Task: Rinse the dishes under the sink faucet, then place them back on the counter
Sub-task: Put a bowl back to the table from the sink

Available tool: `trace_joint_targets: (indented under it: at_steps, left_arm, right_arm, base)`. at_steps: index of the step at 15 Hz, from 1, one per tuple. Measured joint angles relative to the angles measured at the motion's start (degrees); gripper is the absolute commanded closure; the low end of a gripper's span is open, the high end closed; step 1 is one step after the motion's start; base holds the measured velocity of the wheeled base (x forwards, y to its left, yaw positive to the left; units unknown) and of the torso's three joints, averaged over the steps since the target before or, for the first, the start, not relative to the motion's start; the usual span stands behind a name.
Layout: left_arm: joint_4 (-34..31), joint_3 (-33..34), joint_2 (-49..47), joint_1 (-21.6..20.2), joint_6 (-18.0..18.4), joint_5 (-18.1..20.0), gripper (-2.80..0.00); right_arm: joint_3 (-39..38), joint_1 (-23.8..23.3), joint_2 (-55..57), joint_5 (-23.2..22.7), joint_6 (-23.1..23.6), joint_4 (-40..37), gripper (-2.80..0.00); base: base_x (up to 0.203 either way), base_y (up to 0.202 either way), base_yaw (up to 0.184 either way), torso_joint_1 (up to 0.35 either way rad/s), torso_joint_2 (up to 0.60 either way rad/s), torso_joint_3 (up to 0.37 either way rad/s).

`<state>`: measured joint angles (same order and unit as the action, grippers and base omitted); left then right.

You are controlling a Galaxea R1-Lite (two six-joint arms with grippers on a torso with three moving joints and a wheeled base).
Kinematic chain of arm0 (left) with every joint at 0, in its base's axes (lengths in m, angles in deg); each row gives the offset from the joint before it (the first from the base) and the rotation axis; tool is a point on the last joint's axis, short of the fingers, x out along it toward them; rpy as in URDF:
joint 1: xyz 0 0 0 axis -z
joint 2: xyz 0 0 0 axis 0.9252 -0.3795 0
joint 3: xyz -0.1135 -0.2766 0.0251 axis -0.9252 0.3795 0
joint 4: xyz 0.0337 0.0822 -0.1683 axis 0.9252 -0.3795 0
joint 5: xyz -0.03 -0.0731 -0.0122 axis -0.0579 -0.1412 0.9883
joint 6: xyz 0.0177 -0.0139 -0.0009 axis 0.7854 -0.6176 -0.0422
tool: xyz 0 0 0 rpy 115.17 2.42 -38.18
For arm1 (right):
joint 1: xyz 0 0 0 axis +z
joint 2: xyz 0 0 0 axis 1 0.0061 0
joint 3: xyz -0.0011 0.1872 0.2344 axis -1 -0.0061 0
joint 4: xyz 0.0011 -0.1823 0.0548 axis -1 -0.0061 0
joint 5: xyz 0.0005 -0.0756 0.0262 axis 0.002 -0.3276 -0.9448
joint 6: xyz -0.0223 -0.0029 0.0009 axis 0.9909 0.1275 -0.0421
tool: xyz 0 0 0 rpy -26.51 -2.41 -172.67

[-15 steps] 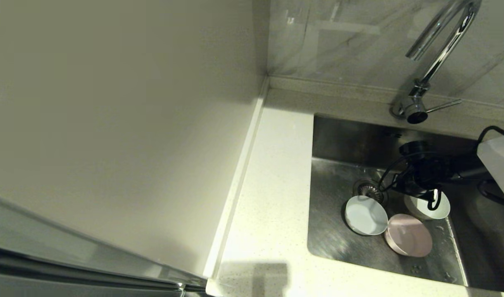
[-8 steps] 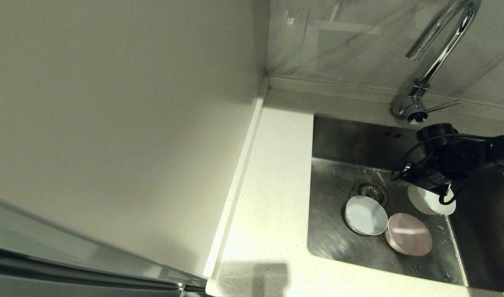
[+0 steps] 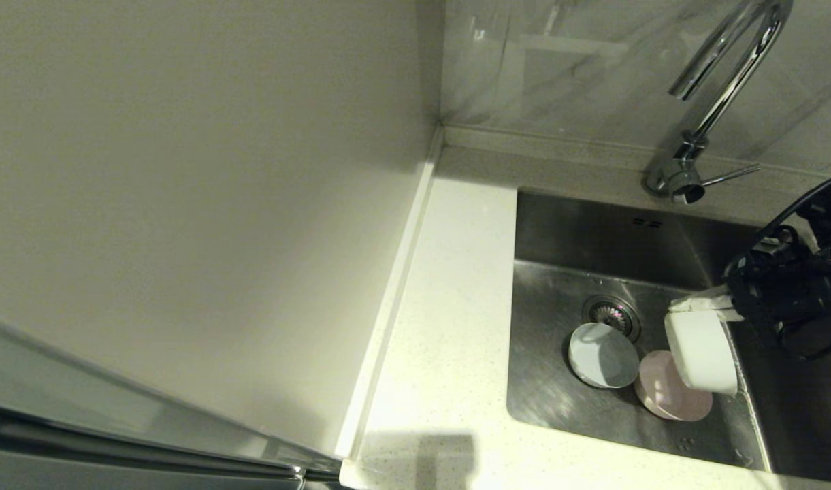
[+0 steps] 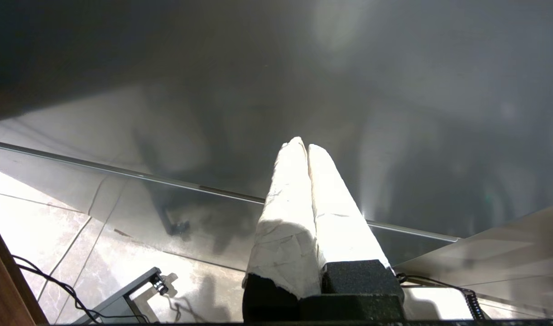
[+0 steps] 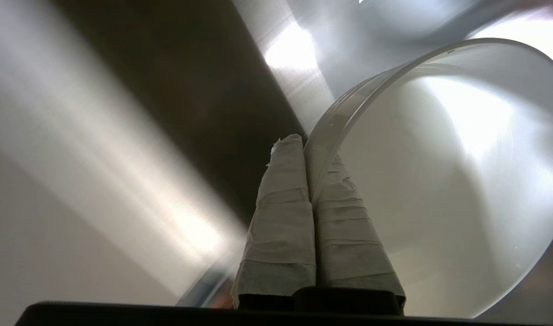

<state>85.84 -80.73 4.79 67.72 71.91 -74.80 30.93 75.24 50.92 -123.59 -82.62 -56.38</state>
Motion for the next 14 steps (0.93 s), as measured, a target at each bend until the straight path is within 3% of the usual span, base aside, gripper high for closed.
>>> trace_joint_targets:
  at_steps: [3,5,6,8,11,13,14]
  left_arm:
    - [0.0,0.0,0.0,0.0,0.0,0.0,0.00]
    - [0.0,0.0,0.0,0.0,0.0,0.0,0.00]
    - [0.0,0.0,0.0,0.0,0.0,0.0,0.00]
    - [0.0,0.0,0.0,0.0,0.0,0.0,0.00]
    - [0.0,0.0,0.0,0.0,0.0,0.0,0.00]
    - [0.0,0.0,0.0,0.0,0.0,0.0,0.00]
    - [0.0,0.0,0.0,0.0,0.0,0.0,0.00]
  right_arm:
    - [1.5,-5.3,-1.6,-26.0,-0.8,-6.7,0.00]
    - [2.0,-8.5,0.4,-39.0,-1.0,-8.1,0.00]
    - [2.0,-9.4,2.1,-43.2,-0.9,-8.2,0.00]
    - [2.0,-10.4,5.4,-45.9,-0.8,-8.5,0.00]
    - [2.9,-10.7,4.4,-45.3,0.0,-9.1,0.00]
    - [5.7,-10.7,0.4,-40.0,0.3,-9.1,0.00]
    - [7.3,-10.7,-1.9,-35.2,0.6,-9.2,0.00]
  base:
    - [0.000,0.000,0.000,0.000,0.00,0.000]
    - [0.000,0.000,0.000,0.000,0.00,0.000]
    - [0.000,0.000,0.000,0.000,0.00,0.000]
    - [0.000,0.000,0.000,0.000,0.00,0.000]
    - [0.000,0.000,0.000,0.000,0.00,0.000]
    - [0.000,0.000,0.000,0.000,0.00,0.000]
    - [0.000,0.000,0.000,0.000,0.00,0.000]
